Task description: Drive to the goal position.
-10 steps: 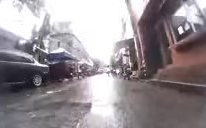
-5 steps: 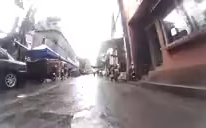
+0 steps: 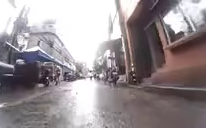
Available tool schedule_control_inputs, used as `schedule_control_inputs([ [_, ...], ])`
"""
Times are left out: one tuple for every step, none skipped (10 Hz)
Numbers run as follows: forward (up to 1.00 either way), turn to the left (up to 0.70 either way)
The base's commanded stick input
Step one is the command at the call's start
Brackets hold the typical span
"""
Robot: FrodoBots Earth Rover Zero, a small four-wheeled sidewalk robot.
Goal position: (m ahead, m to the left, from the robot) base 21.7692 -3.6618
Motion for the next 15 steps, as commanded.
schedule_control_inputs([
  [0.99, 0.0],
  [0.99, 0.0],
  [0.99, 0.0],
  [0.99, 0.0],
  [0.99, 0.0],
  [0.99, 0.0],
  [0.99, 0.0],
  [0.99, 0.0],
  [0.99, 0.21],
  [0.99, 0.0],
  [0.99, 0.0],
  [0.99, 0.0],
  [0.99, 0.0],
  [0.99, 0.0],
  [0.99, 0.0],
])
